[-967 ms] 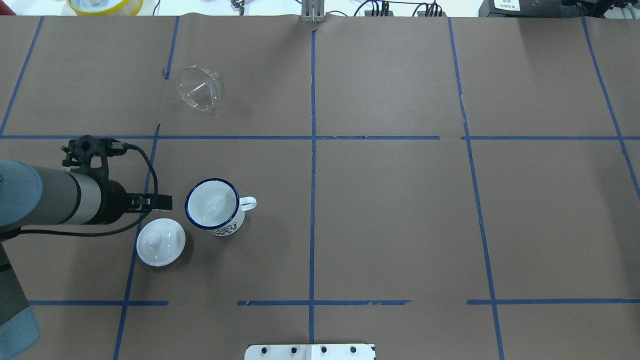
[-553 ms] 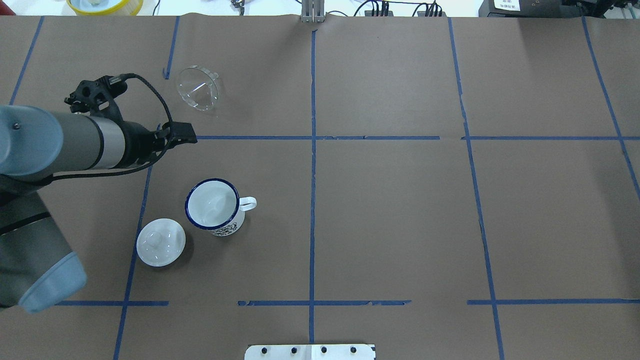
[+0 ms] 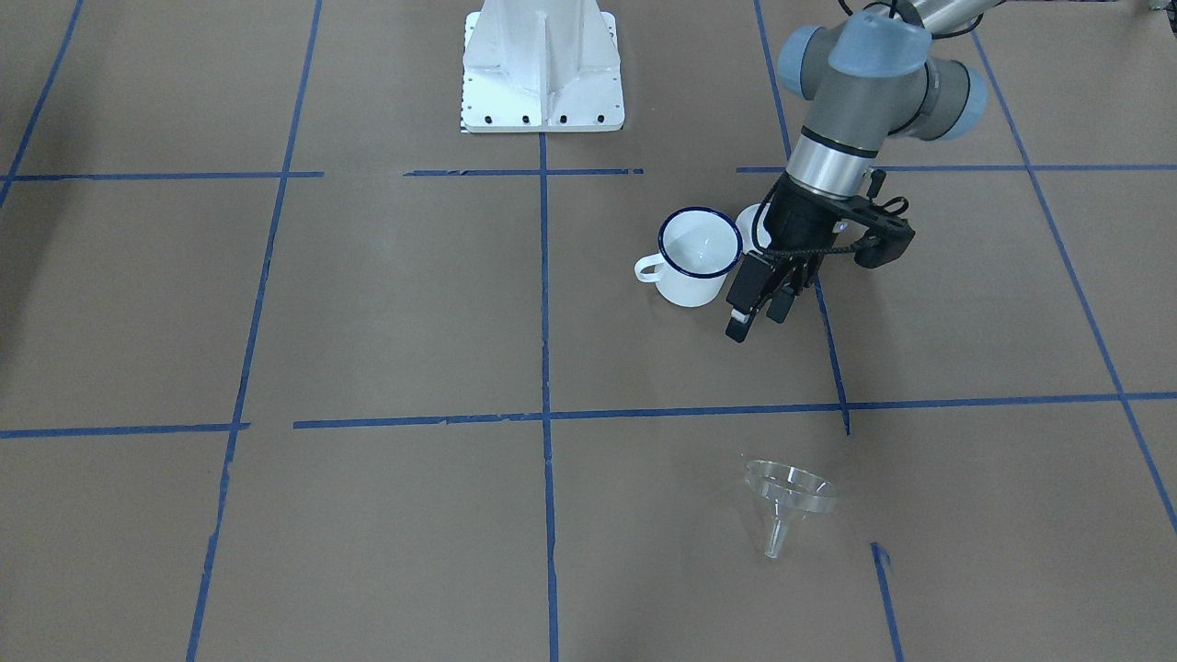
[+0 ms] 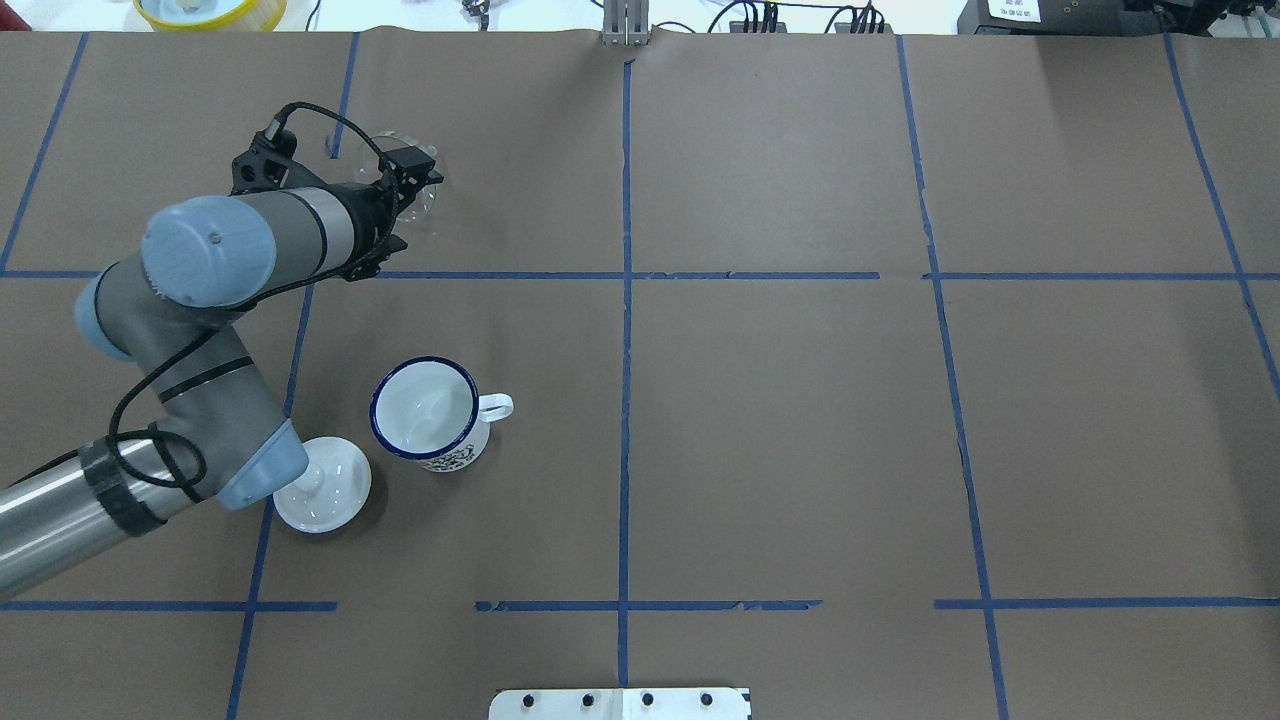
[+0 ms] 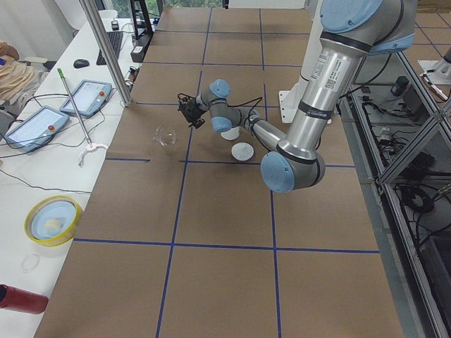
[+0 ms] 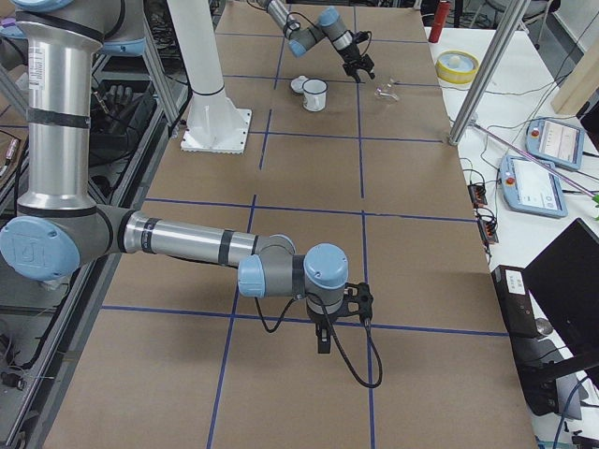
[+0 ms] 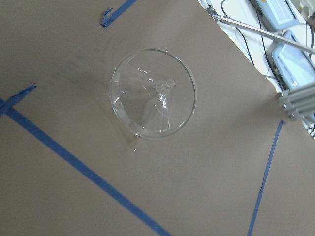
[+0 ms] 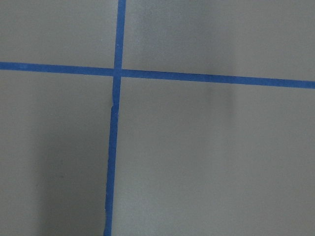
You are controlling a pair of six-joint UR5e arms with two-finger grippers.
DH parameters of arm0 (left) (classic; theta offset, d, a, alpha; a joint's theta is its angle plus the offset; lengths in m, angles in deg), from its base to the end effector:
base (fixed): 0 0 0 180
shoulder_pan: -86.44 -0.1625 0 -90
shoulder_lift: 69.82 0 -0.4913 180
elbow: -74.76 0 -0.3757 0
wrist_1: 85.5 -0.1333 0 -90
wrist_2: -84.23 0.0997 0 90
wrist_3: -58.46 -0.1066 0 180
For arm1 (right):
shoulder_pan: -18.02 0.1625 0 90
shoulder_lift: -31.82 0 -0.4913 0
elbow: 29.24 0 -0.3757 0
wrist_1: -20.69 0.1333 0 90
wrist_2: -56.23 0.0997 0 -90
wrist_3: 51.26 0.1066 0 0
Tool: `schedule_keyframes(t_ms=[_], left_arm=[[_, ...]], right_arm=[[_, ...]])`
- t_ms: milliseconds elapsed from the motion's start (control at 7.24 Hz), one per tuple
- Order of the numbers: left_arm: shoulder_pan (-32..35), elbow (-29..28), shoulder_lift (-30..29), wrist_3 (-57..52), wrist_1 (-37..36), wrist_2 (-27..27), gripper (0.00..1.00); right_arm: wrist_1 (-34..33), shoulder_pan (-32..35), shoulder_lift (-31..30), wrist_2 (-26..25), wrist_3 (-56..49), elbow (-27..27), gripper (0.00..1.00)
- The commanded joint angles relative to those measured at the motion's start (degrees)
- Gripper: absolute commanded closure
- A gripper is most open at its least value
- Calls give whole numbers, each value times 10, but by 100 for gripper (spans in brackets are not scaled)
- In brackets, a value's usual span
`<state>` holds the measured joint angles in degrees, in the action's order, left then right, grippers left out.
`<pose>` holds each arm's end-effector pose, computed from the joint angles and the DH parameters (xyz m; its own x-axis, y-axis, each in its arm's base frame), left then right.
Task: Place funnel on cup
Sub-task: 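Move the left gripper to the glass funnel and grasp its rim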
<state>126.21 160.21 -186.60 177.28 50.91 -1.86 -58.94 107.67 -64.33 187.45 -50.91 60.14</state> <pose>0.4516 -0.5587 0.4049 -0.0859 -0.5542 -0.8279 0.7369 0.5239 -0.4272 0.0605 -0.4254 0.7690 0.7519 -0.0399 0.6580 0.0015 0.9983 0.0588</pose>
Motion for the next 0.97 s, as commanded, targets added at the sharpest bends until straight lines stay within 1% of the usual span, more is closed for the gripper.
schedule_keyframes(t_ms=[0,138,276,553,829], left_arm=[[13,-124,-45,26,72,25,0],[22,-155,-59,26,92,25,0],[29,-170,-63,23,110,26,5],[42,-180,-68,22,130,28,19],[47,-183,-68,21,144,28,21]], right_arm=[[0,0,0,0,0,0,0],[0,0,0,0,0,0,0],[0,0,0,0,0,0,0],[0,0,0,0,0,0,0],[0,0,0,0,0,0,0]])
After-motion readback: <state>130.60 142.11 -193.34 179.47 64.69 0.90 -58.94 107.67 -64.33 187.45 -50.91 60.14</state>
